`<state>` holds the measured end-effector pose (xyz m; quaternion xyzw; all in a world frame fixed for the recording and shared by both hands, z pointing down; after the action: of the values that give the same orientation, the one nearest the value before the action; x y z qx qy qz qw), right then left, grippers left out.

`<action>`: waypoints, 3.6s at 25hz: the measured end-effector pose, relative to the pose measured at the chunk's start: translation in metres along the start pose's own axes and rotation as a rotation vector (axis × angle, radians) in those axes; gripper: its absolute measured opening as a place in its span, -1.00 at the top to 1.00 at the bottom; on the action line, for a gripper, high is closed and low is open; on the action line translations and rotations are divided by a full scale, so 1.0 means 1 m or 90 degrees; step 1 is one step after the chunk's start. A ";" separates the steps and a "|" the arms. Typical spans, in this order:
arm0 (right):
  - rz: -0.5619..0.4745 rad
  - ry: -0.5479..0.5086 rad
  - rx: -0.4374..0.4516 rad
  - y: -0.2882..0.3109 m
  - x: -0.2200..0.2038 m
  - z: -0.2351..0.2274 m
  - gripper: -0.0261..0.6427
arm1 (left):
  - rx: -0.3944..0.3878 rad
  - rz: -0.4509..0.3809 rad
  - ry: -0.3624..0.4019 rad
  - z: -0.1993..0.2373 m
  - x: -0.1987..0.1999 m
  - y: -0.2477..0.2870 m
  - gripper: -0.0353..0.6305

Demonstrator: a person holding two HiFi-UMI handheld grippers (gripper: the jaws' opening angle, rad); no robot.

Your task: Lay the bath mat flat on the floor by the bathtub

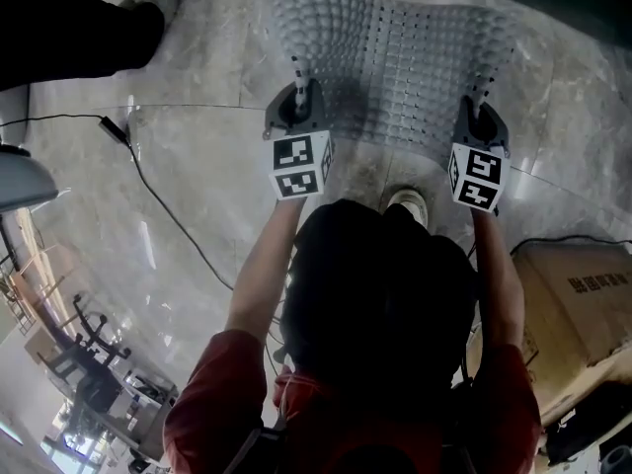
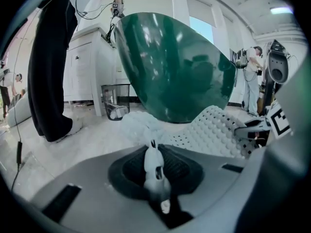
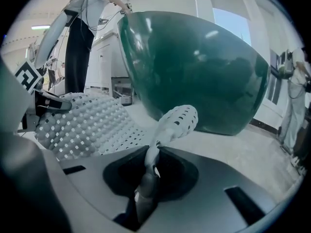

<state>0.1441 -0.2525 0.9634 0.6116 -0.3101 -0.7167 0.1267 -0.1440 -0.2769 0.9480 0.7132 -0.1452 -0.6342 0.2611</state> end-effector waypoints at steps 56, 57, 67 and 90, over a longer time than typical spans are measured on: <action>0.164 0.095 -0.077 0.050 -0.110 -0.100 -0.03 | 0.068 0.190 0.060 0.100 -0.120 0.088 -0.09; 0.161 0.099 -0.076 0.049 -0.108 -0.098 -0.03 | 0.066 0.187 0.058 0.098 -0.118 0.087 -0.09; 0.082 0.101 -0.034 0.040 -0.067 -0.053 -0.03 | 0.031 0.127 0.023 0.065 -0.086 0.069 -0.09; -0.221 0.029 0.056 -0.024 0.079 0.038 -0.03 | -0.079 -0.201 0.101 -0.041 0.073 -0.010 -0.09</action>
<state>0.0950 -0.2674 0.8883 0.6769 -0.2282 -0.6995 -0.0186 -0.0942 -0.2999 0.8843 0.7573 0.0292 -0.6169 0.2122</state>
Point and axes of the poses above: the fingertips, and each gripper's own axes: y forward along the fingers, z to its left, x out of its top, the point moved 1 cm from there along -y, backward along the fingers, and after that the axes turned 7 degrees about x, right-handed, at the moved point
